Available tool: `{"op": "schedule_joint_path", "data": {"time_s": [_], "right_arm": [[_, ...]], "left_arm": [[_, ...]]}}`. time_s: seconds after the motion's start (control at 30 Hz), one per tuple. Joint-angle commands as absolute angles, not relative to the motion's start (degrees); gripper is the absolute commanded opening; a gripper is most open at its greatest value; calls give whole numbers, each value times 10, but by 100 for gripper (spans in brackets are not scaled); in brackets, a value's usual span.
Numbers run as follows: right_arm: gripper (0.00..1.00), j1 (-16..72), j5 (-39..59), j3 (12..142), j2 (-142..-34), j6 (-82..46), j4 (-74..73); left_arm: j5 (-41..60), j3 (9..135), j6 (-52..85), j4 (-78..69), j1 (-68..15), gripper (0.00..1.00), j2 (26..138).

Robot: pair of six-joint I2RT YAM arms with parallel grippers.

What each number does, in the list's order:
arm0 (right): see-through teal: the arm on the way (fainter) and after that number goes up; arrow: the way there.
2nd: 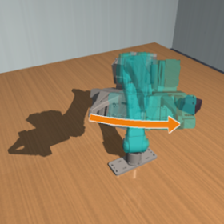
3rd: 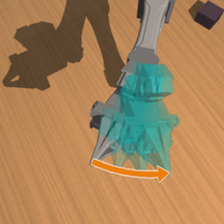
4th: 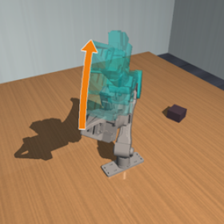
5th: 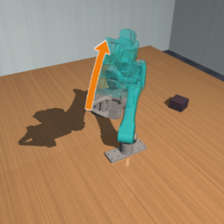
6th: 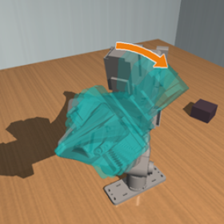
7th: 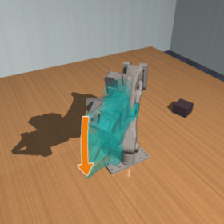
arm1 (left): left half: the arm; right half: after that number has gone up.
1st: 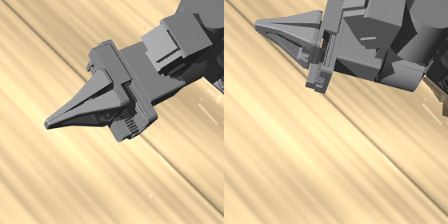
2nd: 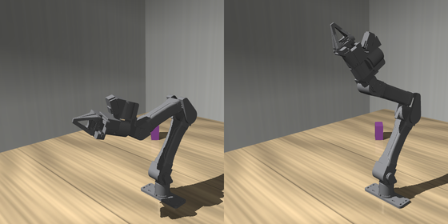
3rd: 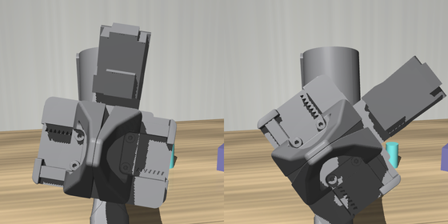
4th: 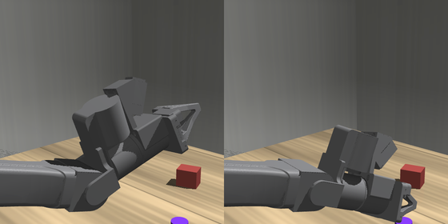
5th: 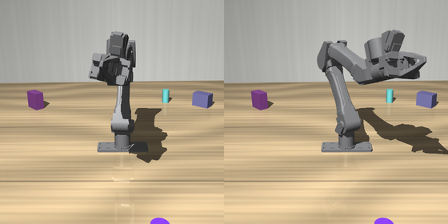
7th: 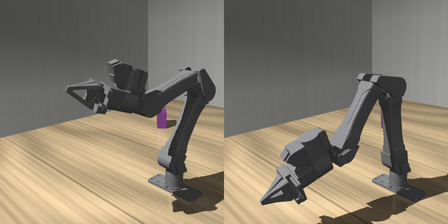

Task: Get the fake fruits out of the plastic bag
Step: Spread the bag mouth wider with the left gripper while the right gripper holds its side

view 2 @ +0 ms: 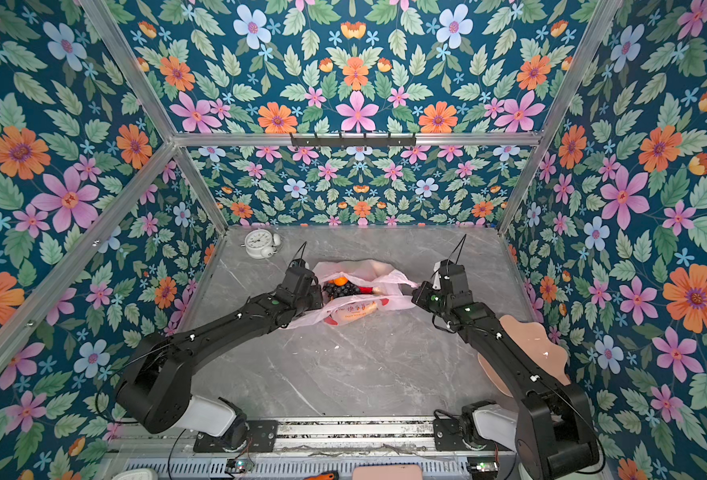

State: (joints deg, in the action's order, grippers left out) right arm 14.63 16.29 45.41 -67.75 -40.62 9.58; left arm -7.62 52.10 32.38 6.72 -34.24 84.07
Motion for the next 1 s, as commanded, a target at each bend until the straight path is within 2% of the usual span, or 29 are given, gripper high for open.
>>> {"op": "schedule_joint_path", "data": {"time_s": [0.0,0.07,0.13,0.23,0.4,0.57,0.67,0.77,0.97], "right_arm": [[19,156,151,475,-656,-374,130],[40,165,120,493,-636,-348,179],[56,180,71,513,-613,-321,225],[67,211,-21,556,-583,-282,307],[68,262,-135,637,-562,-236,398],[67,380,-187,707,-615,-186,403],[65,416,-170,743,-683,-171,397],[62,417,-148,761,-742,-178,385],[62,417,-140,780,-828,-175,367]], "left_arm": [[-71,518,290,35,-347,0,830],[-79,520,280,35,-354,0,828],[-93,526,271,41,-361,0,826],[-115,534,258,44,-375,0,821],[-143,548,242,50,-391,0,818],[-148,554,236,52,-395,0,819],[-149,555,236,53,-396,0,816],[-150,553,235,53,-397,0,814],[-146,549,235,55,-396,0,810]]}}
